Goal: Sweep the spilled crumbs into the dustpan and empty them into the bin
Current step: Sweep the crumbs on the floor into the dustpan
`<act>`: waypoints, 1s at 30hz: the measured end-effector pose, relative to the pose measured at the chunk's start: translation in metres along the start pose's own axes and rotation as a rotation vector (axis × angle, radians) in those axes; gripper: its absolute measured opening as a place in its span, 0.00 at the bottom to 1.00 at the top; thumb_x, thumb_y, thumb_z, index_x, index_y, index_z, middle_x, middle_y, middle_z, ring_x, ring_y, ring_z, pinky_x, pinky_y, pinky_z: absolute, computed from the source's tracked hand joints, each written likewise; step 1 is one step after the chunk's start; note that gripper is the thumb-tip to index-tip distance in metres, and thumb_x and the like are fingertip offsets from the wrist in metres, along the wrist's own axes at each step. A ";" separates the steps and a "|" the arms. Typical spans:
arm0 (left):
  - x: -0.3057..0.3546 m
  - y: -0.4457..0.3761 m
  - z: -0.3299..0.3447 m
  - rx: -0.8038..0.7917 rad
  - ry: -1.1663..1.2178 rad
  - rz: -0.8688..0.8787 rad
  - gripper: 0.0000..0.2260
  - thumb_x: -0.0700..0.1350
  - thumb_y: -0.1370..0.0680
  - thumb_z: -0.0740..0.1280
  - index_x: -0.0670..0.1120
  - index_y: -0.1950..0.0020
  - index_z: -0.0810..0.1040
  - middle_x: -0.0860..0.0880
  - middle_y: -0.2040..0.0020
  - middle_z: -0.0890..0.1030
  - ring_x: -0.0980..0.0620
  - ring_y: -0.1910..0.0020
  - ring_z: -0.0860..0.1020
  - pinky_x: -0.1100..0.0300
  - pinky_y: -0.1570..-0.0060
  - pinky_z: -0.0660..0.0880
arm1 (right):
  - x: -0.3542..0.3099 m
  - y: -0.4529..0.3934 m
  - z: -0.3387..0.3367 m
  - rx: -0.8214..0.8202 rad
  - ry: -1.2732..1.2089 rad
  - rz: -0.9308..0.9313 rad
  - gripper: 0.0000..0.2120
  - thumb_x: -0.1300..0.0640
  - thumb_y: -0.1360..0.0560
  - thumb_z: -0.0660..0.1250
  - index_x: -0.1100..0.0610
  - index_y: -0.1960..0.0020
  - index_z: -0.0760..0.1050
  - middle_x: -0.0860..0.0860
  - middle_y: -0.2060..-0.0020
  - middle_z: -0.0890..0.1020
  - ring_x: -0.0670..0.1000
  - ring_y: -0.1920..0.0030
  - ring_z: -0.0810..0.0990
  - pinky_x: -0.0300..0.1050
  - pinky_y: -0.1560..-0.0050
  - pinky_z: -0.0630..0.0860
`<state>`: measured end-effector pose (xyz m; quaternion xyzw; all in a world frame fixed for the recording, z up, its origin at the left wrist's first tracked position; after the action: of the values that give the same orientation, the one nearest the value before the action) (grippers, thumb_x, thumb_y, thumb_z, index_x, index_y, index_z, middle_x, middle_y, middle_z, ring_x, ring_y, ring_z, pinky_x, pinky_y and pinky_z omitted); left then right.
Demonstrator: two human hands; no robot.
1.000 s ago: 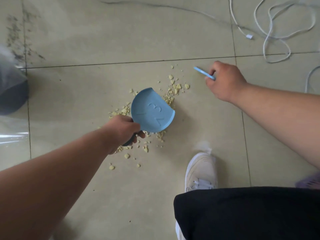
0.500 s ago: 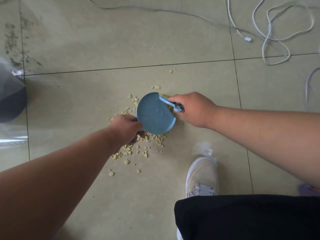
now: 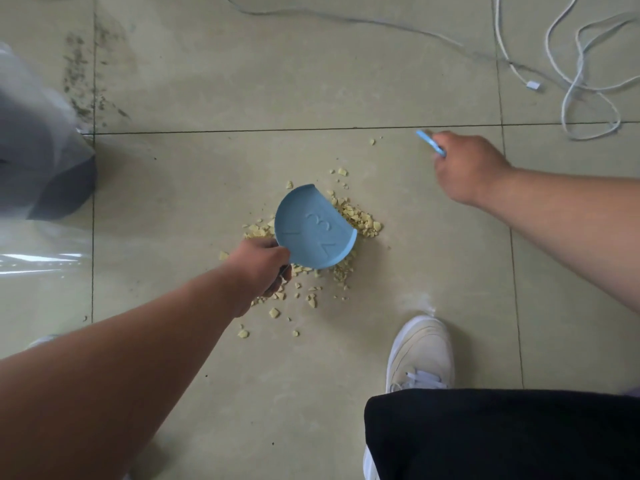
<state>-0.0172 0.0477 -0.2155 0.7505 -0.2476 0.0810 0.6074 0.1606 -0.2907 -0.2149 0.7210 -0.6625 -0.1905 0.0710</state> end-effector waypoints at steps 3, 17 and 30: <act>0.007 -0.004 -0.007 -0.004 0.012 0.024 0.07 0.35 0.21 0.62 0.37 0.54 0.80 0.42 0.68 0.79 0.47 0.72 0.70 0.57 0.69 0.66 | -0.012 -0.017 0.005 -0.044 0.040 -0.043 0.16 0.54 0.17 0.58 0.59 0.32 0.70 0.67 0.45 0.81 0.67 0.47 0.80 0.51 0.51 0.74; -0.058 0.028 -0.028 0.067 0.158 -0.025 0.07 0.34 0.22 0.62 0.39 0.53 0.79 0.42 0.69 0.76 0.48 0.71 0.68 0.58 0.69 0.64 | -0.149 0.098 0.060 -0.359 -0.096 -0.449 0.21 0.56 0.18 0.60 0.47 0.25 0.71 0.56 0.45 0.84 0.62 0.46 0.81 0.47 0.51 0.75; -0.104 0.068 -0.036 0.091 0.256 -0.036 0.06 0.35 0.22 0.60 0.41 0.55 0.76 0.41 0.67 0.76 0.48 0.71 0.67 0.58 0.68 0.62 | -0.127 0.073 -0.004 -0.128 -0.173 -0.212 0.16 0.56 0.16 0.60 0.53 0.31 0.76 0.57 0.52 0.83 0.59 0.57 0.78 0.45 0.58 0.71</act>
<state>-0.1326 0.1008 -0.1908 0.7651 -0.1503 0.1763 0.6008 0.0884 -0.1746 -0.1625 0.7618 -0.5729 -0.3001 0.0391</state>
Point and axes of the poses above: each hand's wrist, its own y-axis away from the middle knuckle, its own z-axis out of the palm, x = y × z, the point moved 4 cm from there along -y, towards the middle knuckle
